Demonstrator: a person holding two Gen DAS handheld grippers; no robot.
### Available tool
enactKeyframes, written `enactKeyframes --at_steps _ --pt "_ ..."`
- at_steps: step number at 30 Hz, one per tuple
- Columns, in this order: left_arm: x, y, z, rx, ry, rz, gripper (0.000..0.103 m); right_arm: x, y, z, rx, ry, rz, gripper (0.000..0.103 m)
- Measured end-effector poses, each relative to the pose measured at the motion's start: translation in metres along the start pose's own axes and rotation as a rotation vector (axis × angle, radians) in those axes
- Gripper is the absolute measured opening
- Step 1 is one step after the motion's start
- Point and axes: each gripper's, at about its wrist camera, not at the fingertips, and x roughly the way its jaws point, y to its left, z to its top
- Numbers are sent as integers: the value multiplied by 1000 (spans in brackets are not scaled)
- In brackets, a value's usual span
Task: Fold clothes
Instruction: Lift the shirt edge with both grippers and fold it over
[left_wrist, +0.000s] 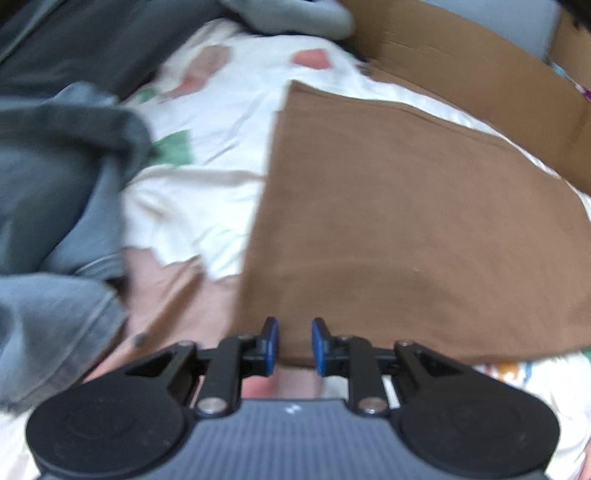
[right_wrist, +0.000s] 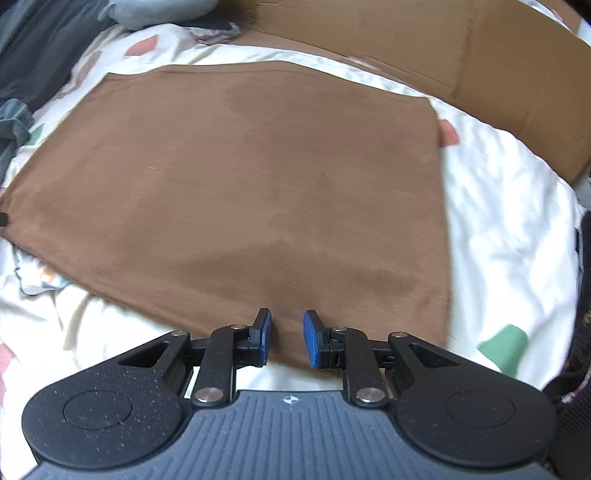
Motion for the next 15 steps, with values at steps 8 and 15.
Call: enactKeyframes --at_steps 8,15 --pt "-3 32 -6 -158 12 -7 34 -15 -37 -4 129 -19 -38 26" --pt "3 52 -9 -301 -3 -125 35 -33 -75 -22 367 -73 73 27"
